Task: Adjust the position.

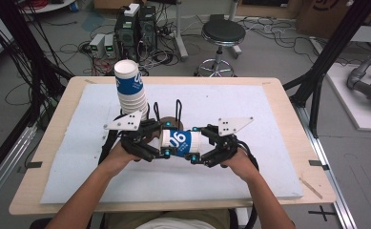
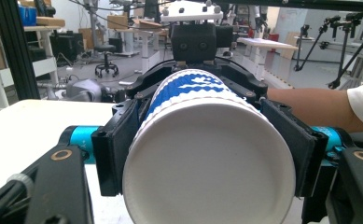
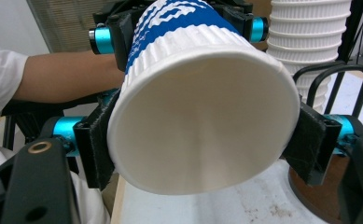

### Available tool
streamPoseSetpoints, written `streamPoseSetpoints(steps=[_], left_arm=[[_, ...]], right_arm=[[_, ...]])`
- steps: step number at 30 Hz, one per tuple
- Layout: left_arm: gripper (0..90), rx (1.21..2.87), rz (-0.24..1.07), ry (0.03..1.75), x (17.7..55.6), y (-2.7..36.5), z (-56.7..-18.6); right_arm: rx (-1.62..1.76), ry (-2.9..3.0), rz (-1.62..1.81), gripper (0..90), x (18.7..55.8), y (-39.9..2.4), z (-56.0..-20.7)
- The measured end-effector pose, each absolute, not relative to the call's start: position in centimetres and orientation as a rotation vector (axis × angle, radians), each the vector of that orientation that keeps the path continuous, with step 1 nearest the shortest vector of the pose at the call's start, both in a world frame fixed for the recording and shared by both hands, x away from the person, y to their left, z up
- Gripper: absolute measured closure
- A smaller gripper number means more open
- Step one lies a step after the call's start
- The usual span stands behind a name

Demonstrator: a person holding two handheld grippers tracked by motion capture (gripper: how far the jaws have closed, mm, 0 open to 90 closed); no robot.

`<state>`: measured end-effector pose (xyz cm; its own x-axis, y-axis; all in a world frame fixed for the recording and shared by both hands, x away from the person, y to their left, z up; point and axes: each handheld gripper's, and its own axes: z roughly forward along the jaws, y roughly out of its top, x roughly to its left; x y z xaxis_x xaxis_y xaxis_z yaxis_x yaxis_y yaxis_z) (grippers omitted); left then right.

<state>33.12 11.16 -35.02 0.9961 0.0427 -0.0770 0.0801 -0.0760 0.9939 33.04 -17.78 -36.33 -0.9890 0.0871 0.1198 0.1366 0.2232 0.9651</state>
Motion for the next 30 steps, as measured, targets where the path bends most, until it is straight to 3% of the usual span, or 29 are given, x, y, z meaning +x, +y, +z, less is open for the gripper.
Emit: streamPoseSetpoints(steps=[2,3,5,30], left_arm=[[28.5,1.665,-0.023,0.105,33.1,11.2,-35.0],[21.4,1.683,-0.015,0.121,33.1,11.1,-35.1],[18.3,1.721,-0.009,0.142,33.1,11.1,-35.2],[17.5,1.843,0.031,0.161,33.1,11.3,-35.4]], right_arm=[[-0.227,-2.441,-1.91,23.2,33.0,-17.8,-36.3],[-0.237,-2.446,-1.907,23.2,33.1,-18.0,-36.2],[-0.25,-2.466,-1.904,23.2,33.2,-18.3,-35.9],[-0.196,-2.777,-1.576,22.6,33.7,-19.1,-32.0]])
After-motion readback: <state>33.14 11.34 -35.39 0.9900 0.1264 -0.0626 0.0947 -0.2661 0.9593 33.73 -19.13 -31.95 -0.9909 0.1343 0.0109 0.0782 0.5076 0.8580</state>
